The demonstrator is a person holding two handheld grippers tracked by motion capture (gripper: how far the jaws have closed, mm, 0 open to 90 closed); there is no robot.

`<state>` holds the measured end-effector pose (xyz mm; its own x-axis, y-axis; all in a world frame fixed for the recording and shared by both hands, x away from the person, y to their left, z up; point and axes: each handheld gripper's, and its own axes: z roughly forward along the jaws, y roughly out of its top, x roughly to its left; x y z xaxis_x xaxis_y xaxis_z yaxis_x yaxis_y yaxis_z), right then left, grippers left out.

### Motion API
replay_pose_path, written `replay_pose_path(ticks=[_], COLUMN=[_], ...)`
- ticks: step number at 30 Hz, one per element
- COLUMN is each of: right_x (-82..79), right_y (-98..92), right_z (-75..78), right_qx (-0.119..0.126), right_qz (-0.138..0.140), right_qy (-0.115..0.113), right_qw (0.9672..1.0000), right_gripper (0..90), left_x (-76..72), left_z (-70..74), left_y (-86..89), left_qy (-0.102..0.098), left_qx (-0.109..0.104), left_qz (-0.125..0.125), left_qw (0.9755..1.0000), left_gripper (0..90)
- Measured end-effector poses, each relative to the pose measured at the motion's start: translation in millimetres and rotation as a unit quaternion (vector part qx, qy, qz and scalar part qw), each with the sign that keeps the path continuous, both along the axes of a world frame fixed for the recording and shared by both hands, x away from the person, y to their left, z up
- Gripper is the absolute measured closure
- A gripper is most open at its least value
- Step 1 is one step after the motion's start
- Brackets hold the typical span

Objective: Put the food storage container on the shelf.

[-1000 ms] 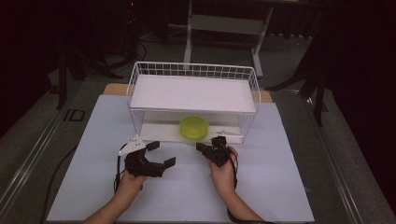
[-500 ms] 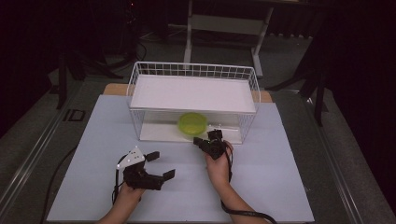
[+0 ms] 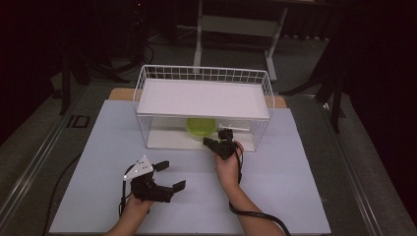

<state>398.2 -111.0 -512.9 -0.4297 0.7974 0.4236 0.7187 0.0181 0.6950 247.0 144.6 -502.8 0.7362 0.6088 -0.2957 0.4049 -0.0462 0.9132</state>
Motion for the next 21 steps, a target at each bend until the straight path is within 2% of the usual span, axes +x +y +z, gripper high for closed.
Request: replay_pose_path(ticks=[2,8,9,12,17,19,21], right_x=[-1.2,-9.8,-18.7,-30.1,-49.3,-55.8,-62.1], right_y=[-0.8,-3.0,-4.3,-2.9,-5.3,-7.1,-7.2], right_z=[-0.8,0.0,1.3,4.3,13.5,17.5,21.4], right_qx=[-0.001,-0.001,-0.006,-0.025,-0.035,-0.033,-0.044], right_qz=[0.001,0.006,0.022,0.045,0.061,0.067,0.074], right_qy=[0.003,0.005,-0.007,-0.024,-0.053,-0.065,-0.079], right_qw=[1.0000,1.0000,0.9997,0.9984,0.9961,0.9951,0.9932], right_gripper=[88.5,88.4,87.5,84.3,71.4,64.7,54.3], left_x=[0.1,1.3,0.6,-1.0,-1.0,-1.2,-2.1], left_z=[-0.2,-0.7,-0.9,1.3,3.8,4.1,4.0], left_y=[-0.6,-0.3,0.3,-0.5,-0.9,-1.6,-2.2], left_qy=[-0.001,0.007,0.014,0.001,-0.002,-0.002,-0.002], left_qx=[0.005,-0.002,-0.013,0.003,0.002,0.005,0.007], left_qz=[-0.002,-0.001,0.002,0.002,0.004,0.004,0.004], left_qw=[1.0000,1.0000,0.9998,1.0000,1.0000,1.0000,1.0000], left_gripper=[1.6,1.6,1.6,1.6,1.6,1.6,1.6])
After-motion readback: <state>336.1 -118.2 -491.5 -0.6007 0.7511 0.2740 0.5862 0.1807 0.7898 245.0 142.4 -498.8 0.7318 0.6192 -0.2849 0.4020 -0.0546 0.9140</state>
